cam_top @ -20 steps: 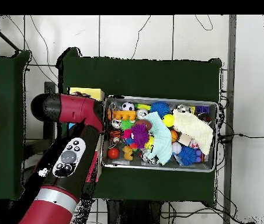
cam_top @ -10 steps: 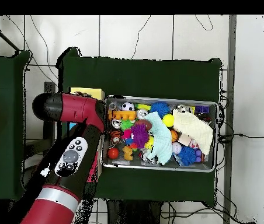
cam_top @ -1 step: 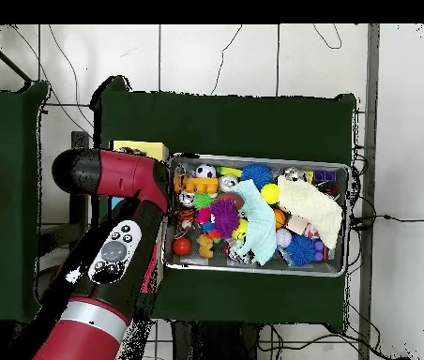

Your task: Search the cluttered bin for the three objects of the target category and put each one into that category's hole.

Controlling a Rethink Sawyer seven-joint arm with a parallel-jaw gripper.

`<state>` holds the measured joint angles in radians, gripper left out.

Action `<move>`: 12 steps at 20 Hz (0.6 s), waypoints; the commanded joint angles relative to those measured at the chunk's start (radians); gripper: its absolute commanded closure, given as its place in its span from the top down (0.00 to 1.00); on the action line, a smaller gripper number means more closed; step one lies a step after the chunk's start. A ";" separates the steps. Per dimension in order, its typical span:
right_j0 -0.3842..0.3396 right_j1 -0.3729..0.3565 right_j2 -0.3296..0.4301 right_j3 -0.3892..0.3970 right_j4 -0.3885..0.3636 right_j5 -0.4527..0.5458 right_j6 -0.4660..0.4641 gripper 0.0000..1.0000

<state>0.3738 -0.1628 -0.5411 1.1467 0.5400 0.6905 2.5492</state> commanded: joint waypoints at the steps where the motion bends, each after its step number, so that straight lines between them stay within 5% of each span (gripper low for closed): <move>1: -0.053 -0.052 0.071 0.003 0.044 0.104 0.231 1.00; 12: -0.044 -0.071 0.025 -0.031 0.017 0.183 0.232 1.00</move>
<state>0.3680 -0.1790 -0.5461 1.1376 0.5403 0.7473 2.5494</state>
